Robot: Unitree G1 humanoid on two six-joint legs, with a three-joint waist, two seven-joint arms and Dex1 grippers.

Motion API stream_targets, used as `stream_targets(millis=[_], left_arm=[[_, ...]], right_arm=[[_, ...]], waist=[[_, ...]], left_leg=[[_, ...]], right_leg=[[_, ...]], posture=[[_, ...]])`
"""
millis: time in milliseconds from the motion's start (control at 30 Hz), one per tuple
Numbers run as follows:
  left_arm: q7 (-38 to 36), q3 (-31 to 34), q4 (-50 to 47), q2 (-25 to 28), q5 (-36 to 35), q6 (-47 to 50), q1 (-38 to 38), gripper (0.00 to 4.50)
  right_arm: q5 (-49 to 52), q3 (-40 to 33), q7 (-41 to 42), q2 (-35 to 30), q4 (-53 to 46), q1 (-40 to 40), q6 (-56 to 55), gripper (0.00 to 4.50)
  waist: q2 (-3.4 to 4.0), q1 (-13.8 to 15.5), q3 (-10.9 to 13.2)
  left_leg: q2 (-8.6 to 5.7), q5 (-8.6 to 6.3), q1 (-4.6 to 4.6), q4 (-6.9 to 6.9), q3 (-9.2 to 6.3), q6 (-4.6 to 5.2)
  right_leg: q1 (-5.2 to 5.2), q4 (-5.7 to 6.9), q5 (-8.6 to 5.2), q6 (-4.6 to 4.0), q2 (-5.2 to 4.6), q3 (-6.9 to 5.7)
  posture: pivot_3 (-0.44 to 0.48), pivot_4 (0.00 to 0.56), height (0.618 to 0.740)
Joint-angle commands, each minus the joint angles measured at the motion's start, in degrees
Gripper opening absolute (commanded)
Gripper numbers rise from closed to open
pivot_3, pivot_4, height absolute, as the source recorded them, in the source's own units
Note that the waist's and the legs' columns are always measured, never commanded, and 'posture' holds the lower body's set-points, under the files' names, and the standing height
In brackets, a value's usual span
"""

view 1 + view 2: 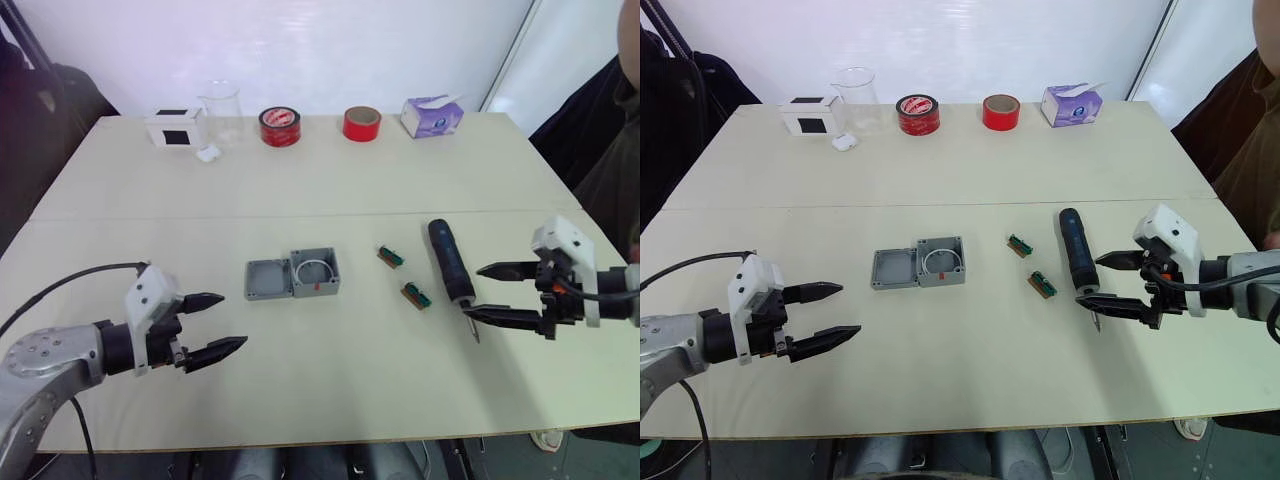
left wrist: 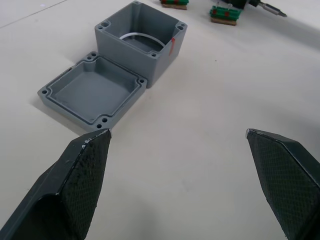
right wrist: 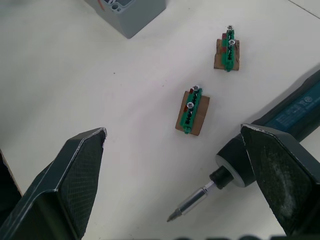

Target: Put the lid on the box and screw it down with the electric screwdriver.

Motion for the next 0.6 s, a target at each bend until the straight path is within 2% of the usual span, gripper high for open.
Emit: stream_targets(millis=[33,167,600], left_arm=[[-1.51,2.92,1.1,1.19,1.48,-1.82,0.74,4.43],[-0.7,2.17,1.48,0.96,0.74,-0.8,-1.68,4.43],[-1.2,1.16,2.27,1.45,0.84,0.5,-4.59,4.43]], right_arm=[[-0.74,-0.24,-0.52,-0.1,-1.35,-2.58,-1.43,4.5],[-0.49,1.38,-2.47,1.91,-2.53,-4.94,-0.63,4.5],[0.62,0.79,-3.32,3.46,-5.36,-4.28,1.31,4.5]], waist=[[0.09,-0.04,0.05],[0.1,0.01,0.07],[0.13,-0.01,0.08]], left_leg=[[0.0,0.0,0.0,0.0,0.01,0.0],[0.0,0.0,0.0,0.0,0.02,0.0],[-0.08,0.0,-0.05,0.0,0.05,0.0]], right_leg=[[-0.01,0.0,0.0,0.0,0.0,0.0],[-0.03,0.02,0.0,0.0,0.01,0.0],[-0.08,0.03,0.01,0.03,-0.08,-0.01]], posture=[[0.0,0.15,0.74],[0.0,0.15,0.74],[0.0,0.15,0.74]])
